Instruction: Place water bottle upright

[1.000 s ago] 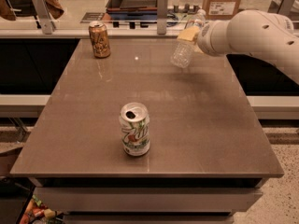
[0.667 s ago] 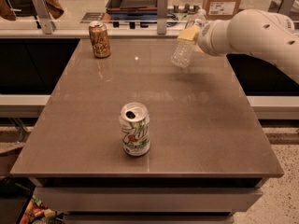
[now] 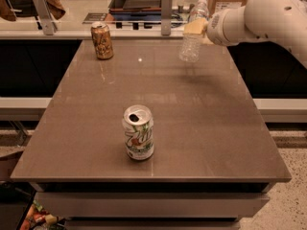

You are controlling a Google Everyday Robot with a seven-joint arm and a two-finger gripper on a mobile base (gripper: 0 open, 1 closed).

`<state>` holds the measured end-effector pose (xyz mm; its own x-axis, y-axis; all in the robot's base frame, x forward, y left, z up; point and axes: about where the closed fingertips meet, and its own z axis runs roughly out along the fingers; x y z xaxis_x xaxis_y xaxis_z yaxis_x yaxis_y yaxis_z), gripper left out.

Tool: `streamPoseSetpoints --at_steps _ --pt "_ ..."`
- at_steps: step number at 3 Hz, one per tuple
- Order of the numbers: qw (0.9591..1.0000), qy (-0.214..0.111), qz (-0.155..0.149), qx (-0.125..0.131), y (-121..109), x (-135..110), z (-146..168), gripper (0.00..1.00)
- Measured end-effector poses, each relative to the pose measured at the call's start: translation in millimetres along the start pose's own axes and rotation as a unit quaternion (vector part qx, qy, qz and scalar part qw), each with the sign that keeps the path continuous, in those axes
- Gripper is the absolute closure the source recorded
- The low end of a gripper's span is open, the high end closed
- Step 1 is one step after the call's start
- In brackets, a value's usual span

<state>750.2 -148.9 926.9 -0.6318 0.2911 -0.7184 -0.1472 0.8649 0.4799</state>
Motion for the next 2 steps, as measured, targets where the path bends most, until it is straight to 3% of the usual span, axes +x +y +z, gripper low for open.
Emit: streamPoseSetpoints --at_steps 1,2 --pt "0.9975 0.011 -0.065 -0.024 5.8 -22.3 -7.2 1.0" --pt "0.9915 0.016 -0.116 -0.057 8.3 -30.2 -13.9 1.0"
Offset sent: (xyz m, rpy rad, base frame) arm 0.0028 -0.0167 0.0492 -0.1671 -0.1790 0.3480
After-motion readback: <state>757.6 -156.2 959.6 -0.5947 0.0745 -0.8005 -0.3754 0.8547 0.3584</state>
